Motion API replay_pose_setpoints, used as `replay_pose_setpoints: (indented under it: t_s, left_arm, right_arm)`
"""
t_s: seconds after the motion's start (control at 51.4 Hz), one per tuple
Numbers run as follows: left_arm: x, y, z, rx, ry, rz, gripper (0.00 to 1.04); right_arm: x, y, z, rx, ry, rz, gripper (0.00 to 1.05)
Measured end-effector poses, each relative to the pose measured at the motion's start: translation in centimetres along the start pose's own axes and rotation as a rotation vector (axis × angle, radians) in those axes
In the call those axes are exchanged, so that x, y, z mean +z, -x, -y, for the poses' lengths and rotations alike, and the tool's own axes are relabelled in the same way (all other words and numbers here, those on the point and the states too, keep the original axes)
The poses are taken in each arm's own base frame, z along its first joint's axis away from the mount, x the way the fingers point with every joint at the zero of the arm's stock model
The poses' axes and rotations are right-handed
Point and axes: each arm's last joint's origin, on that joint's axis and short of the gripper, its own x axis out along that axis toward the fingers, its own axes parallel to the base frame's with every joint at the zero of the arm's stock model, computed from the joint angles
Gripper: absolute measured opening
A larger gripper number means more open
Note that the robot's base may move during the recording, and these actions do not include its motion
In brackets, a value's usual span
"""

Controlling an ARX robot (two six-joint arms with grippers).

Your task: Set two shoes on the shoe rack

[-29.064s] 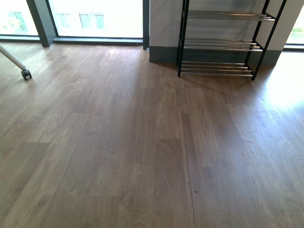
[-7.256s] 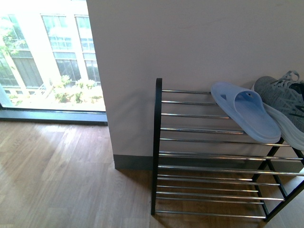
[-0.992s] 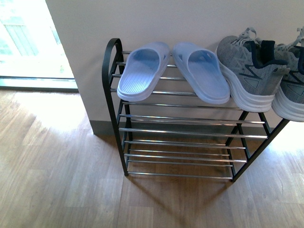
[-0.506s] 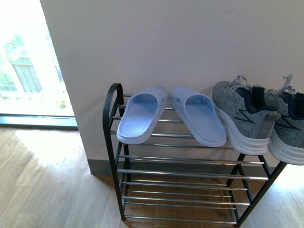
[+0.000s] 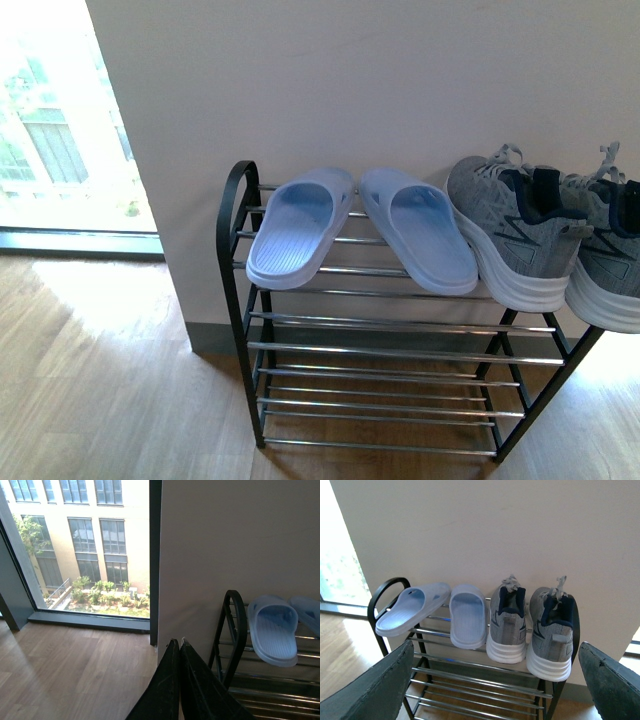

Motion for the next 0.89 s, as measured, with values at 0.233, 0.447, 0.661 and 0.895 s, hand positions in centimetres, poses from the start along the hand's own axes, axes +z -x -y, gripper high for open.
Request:
replay_pose_setpoints:
  t_s: [0.233, 0.447, 0.661, 0.895]
  left_arm:
    - [0.3, 0.9, 0.0, 0.0, 0.0, 0.012, 0.01]
    - [0.4, 1.5, 0.0, 0.0, 0.0, 0.014, 0.01]
    - [0.4, 2.0, 0.0, 0.0, 0.0, 0.014, 0.01]
    - [0.3, 2.5, 0.0, 0.0, 0.0, 0.015, 0.01]
  right_arm:
    - [0.0, 0.0, 0.0, 0.0, 0.0, 0.0, 0.96]
    - [0.0, 0.0, 0.0, 0.0, 0.0, 0.0, 0.96]
    - [0.0, 0.0, 0.0, 0.0, 0.0, 0.0, 0.96]
    - [0.0, 0.0, 0.0, 0.0, 0.0, 0.0, 0.96]
